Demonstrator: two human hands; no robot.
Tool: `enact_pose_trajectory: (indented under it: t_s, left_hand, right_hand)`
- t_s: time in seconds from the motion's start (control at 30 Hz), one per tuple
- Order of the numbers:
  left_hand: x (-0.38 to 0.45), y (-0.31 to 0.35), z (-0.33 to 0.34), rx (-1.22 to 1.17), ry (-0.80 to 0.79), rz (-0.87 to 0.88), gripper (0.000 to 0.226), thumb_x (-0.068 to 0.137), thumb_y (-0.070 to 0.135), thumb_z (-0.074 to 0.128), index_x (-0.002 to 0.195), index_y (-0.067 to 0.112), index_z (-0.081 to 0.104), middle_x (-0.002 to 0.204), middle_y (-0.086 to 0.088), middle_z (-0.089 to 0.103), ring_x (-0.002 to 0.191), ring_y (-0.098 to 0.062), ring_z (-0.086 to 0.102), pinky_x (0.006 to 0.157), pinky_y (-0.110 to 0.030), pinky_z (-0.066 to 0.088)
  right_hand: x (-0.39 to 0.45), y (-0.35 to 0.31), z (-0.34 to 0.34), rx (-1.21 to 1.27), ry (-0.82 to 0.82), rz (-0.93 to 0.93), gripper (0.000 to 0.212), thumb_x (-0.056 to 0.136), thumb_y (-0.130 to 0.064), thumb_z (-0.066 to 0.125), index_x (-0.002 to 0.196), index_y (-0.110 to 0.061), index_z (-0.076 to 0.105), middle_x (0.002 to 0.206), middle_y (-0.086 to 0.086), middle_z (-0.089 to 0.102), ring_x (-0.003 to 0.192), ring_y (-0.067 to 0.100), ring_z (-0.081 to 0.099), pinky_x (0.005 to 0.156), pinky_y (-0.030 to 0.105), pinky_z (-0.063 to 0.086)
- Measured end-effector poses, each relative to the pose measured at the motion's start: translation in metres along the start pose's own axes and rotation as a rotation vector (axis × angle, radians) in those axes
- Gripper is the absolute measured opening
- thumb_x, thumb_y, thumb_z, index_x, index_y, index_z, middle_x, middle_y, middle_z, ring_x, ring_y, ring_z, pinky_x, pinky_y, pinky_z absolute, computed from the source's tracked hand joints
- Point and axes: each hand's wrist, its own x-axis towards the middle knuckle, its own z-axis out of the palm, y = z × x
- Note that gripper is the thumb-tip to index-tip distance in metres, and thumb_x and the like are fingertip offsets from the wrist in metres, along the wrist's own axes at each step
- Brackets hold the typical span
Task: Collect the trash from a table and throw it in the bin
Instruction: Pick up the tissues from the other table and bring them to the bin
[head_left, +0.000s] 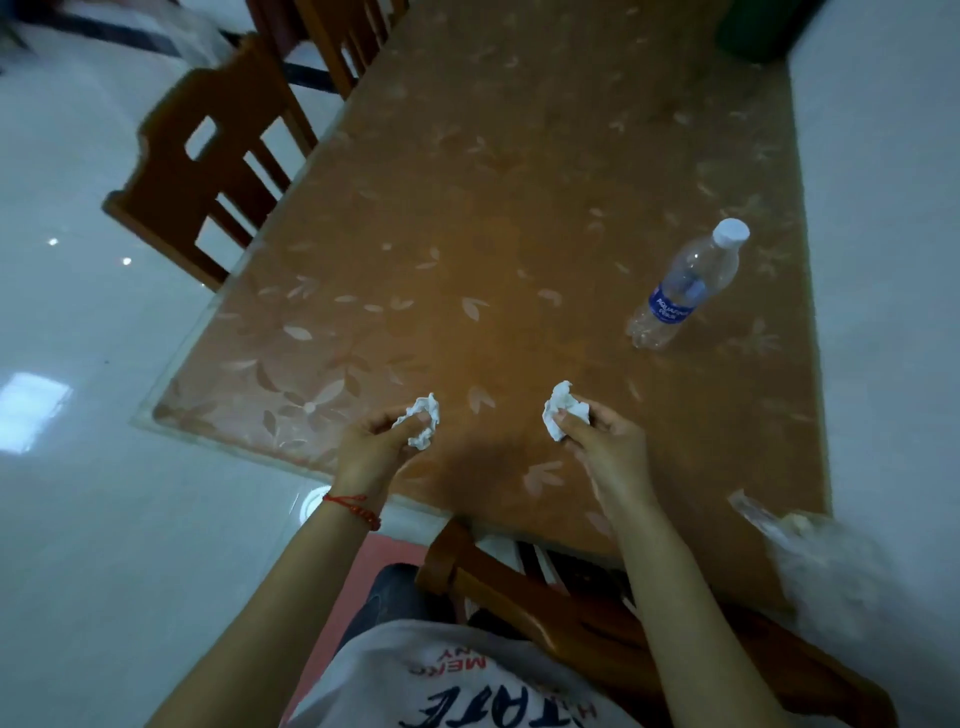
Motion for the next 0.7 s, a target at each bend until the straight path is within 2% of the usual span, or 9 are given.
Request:
enact_pose_trajectory:
  t_s: [0.13,0.27,0.37,0.5,0.6,0.7]
  left_hand:
    - [-0.026,-0.01,-0.025,-0.068,0.129,0.051,0.007,0.079,0.005,0.066,0.086,0.007,0.066,0.087,-0.013,0.066,0.079,-0.024,0.063,0.07,-0.026,0.055]
    - [-0.055,-0.023,-0.057,-0.154,0.29,0.069,0.01,0.073,0.008,0.072,0.083,0.007,0.069,0.087,-0.015,0.066,0.083,-0.026,0.062,0.078,-0.032,0.053]
    - [-0.076,-0.032,-0.085,-0.232,0.397,0.085,0.006,0.076,0.005,0.069,0.077,0.011,0.067,0.084,-0.014,0.066,0.084,-0.026,0.063,0.082,-0.035,0.052]
    - [-0.099,-0.045,-0.13,-0.359,0.546,0.104,0.011,0.08,0.005,0.065,0.091,0.005,0.066,0.089,-0.011,0.067,0.081,-0.022,0.064,0.076,-0.028,0.055]
    - [-0.116,-0.057,-0.165,-0.455,0.648,0.117,0.009,0.081,0.004,0.065,0.089,0.006,0.066,0.089,-0.011,0.066,0.079,-0.02,0.064,0.077,-0.027,0.054]
    - [-0.133,-0.067,-0.203,-0.52,0.736,0.124,0.013,0.081,0.004,0.064,0.094,0.002,0.066,0.092,-0.015,0.066,0.082,-0.022,0.063,0.082,-0.031,0.053]
  right_hand:
    - [-0.007,-0.001,0.016,-0.086,-0.125,0.022,0.016,0.078,-0.017,0.072,0.091,-0.026,0.071,0.096,0.003,0.072,0.091,0.019,0.068,0.084,0.037,0.053]
    - [-0.022,-0.004,0.047,-0.101,-0.288,-0.004,0.014,0.079,-0.007,0.07,0.088,-0.017,0.07,0.096,0.009,0.071,0.094,0.02,0.067,0.082,0.027,0.053]
    - [-0.036,-0.001,0.076,-0.162,-0.421,-0.015,0.015,0.079,-0.004,0.068,0.083,-0.018,0.071,0.088,0.006,0.07,0.084,0.016,0.066,0.081,0.028,0.053]
    - [-0.056,0.006,0.12,-0.272,-0.572,-0.017,0.012,0.079,-0.006,0.069,0.081,-0.017,0.072,0.081,0.003,0.071,0.076,0.014,0.066,0.073,0.025,0.054]
    - [-0.075,0.015,0.159,-0.327,-0.673,-0.009,0.004,0.079,-0.005,0.069,0.081,-0.009,0.07,0.079,0.008,0.066,0.073,0.016,0.06,0.065,0.022,0.05]
    - [-0.096,0.03,0.202,-0.348,-0.77,0.008,0.014,0.079,0.0,0.067,0.073,-0.012,0.069,0.077,0.006,0.065,0.076,0.016,0.06,0.068,0.021,0.051]
